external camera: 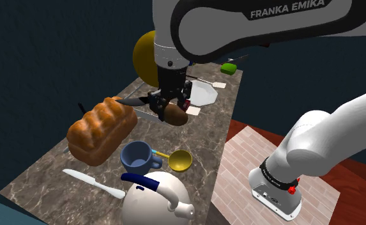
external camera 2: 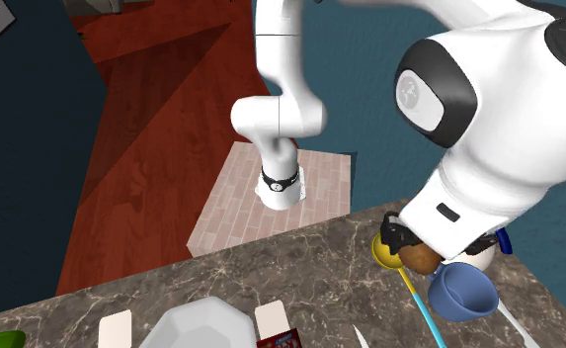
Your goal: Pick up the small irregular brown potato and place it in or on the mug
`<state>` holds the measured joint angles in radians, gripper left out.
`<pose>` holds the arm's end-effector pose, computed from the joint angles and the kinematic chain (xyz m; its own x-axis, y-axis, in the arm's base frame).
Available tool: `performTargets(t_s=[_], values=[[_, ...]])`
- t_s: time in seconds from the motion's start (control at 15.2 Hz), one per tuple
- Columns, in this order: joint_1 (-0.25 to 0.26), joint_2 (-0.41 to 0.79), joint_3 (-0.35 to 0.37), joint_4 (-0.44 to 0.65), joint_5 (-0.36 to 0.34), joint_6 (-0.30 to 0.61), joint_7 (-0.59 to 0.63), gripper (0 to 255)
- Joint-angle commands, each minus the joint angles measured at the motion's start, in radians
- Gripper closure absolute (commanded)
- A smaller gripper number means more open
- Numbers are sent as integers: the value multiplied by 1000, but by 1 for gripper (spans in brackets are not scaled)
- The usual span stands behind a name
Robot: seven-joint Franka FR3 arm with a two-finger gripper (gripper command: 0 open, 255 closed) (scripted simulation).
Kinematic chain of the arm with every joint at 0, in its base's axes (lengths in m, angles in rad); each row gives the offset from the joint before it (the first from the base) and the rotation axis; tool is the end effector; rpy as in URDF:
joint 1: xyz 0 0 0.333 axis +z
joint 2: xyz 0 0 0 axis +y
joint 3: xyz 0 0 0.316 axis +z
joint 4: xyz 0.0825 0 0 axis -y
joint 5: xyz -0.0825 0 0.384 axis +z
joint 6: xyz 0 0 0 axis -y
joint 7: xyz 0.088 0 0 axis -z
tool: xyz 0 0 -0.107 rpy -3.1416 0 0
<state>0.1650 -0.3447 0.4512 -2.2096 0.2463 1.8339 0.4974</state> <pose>0.3511 0.2903 0.4993 0.9953 0.0216 -0.0939 0.0173 -0.9988 -0.0463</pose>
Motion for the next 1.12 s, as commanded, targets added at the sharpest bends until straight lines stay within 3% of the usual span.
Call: performTargets(t_s=[0.0,0.46,1.06], values=[[10,50,43,46,-5,12,59,255],[47,267,174,249,-93,29,272,255],[52,298,181,156,-105,150,274,255]])
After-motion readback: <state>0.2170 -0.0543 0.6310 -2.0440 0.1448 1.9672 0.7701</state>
